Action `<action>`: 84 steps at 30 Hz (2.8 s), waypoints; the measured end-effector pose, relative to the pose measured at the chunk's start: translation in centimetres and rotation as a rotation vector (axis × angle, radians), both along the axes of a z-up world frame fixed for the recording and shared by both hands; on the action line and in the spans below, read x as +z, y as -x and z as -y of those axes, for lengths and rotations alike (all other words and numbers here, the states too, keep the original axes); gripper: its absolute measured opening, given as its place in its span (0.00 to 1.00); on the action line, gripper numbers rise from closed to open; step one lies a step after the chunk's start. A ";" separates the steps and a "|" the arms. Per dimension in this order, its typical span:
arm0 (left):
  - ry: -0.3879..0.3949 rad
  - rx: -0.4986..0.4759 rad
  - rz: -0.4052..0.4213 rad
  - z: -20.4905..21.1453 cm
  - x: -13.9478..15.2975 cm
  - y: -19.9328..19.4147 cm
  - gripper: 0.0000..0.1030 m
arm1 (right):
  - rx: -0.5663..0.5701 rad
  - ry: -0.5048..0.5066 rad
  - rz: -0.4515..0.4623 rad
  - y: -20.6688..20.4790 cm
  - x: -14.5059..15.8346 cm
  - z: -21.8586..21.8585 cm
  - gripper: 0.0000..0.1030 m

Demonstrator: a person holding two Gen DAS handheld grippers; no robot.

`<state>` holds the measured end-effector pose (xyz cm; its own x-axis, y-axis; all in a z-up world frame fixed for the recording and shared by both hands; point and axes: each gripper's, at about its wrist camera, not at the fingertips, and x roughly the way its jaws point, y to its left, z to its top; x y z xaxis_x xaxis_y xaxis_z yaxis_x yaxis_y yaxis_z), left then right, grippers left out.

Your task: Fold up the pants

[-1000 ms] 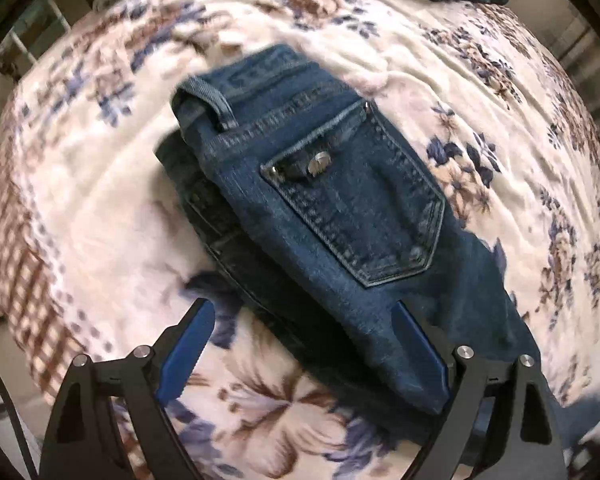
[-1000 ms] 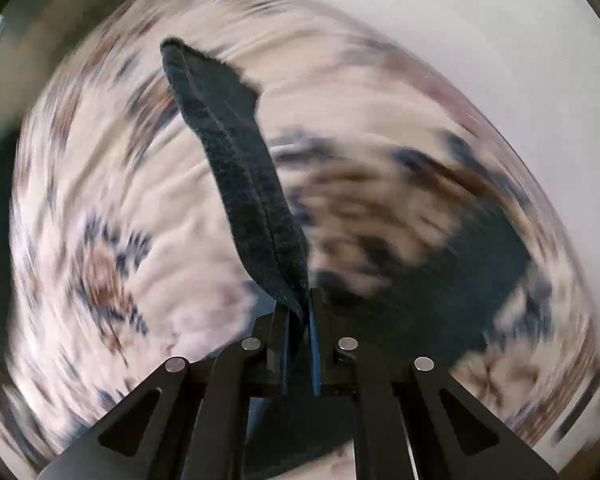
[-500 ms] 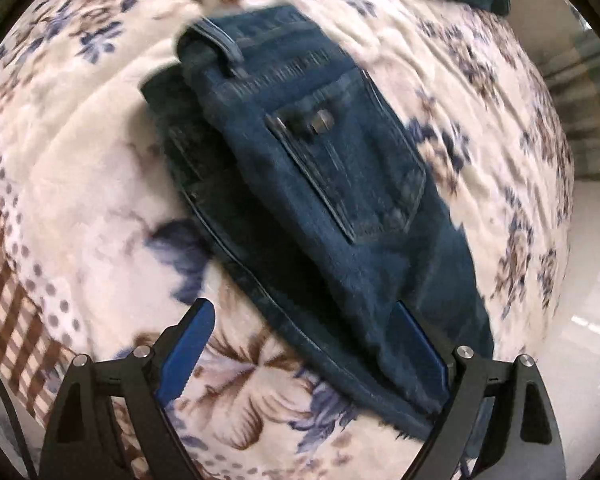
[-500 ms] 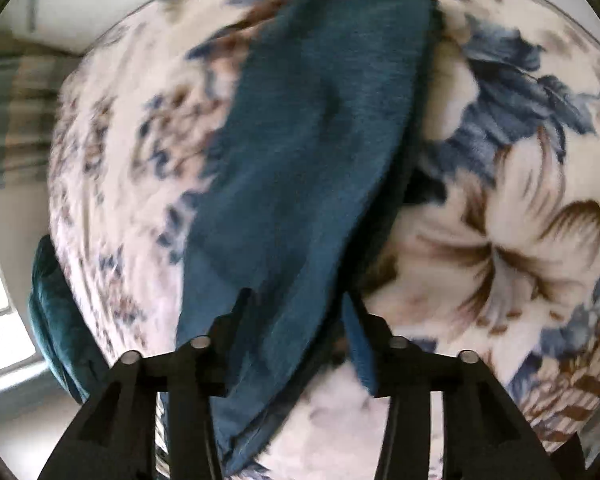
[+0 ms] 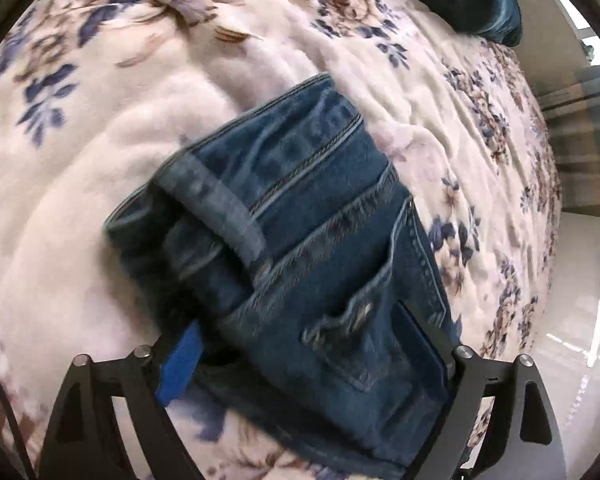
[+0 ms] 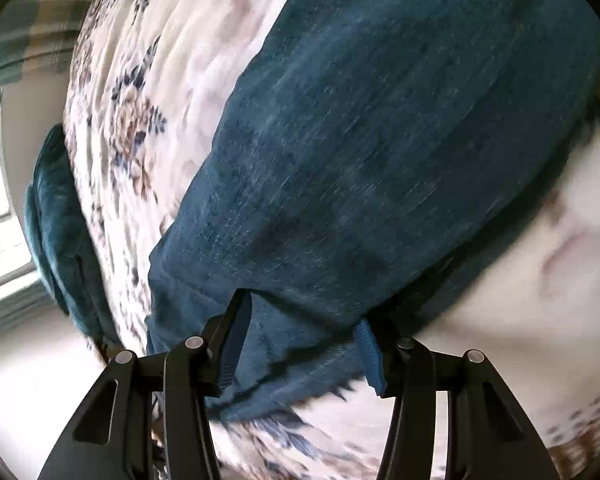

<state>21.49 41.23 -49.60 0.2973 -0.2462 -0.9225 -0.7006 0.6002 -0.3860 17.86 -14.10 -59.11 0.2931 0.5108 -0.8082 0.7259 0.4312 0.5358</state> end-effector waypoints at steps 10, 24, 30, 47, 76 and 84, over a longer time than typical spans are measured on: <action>-0.171 -0.148 0.075 0.6 4.2 2.5 0.11 | -0.044 0.143 0.061 1.9 4.2 -1.4 0.06; -0.018 -0.100 -0.003 -2.0 0.3 4.5 0.29 | 0.066 0.131 -0.076 3.8 1.9 -0.2 0.10; 0.003 -0.034 -0.004 -2.4 -1.6 4.2 0.34 | 0.072 0.129 -0.085 3.6 1.0 0.1 0.60; -0.101 -0.230 0.047 -0.7 8.9 3.5 0.68 | 0.503 0.176 -0.035 -1.5 9.1 -5.1 0.70; -0.133 -0.427 -0.084 -6.0 -1.4 -7.9 0.37 | 1.111 0.307 -0.013 -18.3 5.0 -19.6 0.60; -0.202 -0.460 -0.091 -5.1 -1.4 -8.3 0.38 | 1.086 0.430 -0.067 -16.8 2.9 -16.1 0.16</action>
